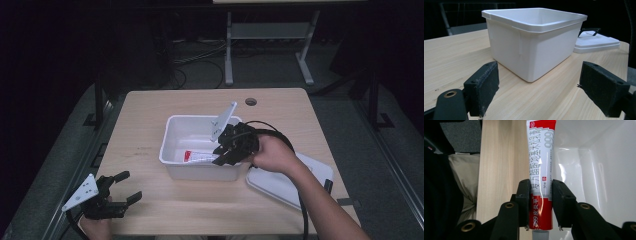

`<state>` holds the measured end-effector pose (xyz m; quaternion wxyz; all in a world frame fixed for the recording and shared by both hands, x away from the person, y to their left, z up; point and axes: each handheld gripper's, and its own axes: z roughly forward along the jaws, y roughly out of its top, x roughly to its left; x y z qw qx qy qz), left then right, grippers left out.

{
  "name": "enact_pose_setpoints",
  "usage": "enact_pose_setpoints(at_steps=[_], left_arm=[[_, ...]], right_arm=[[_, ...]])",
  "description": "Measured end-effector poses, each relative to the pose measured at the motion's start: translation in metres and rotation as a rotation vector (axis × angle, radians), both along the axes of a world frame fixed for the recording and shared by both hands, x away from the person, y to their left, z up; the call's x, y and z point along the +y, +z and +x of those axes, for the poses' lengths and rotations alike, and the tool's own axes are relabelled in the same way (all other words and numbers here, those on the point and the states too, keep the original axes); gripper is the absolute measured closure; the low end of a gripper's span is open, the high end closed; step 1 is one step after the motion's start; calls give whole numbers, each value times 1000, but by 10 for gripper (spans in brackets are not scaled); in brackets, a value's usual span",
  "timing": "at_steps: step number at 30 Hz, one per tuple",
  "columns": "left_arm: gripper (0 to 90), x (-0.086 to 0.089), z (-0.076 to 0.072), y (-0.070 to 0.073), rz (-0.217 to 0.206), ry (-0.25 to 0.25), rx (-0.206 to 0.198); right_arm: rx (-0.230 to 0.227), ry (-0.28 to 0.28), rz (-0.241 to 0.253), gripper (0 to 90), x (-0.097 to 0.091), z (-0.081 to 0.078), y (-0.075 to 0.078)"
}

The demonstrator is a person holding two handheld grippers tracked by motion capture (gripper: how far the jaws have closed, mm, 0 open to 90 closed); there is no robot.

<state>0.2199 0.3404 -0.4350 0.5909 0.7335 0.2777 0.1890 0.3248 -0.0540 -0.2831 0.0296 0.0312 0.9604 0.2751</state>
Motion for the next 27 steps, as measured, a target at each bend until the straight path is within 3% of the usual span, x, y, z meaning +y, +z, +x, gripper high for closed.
enact_pose_setpoints(at_steps=[27], left_arm=[[157,0,0,0,-3,-1,2]], right_arm=[[23,-31,-12,680,1,25,-16]])
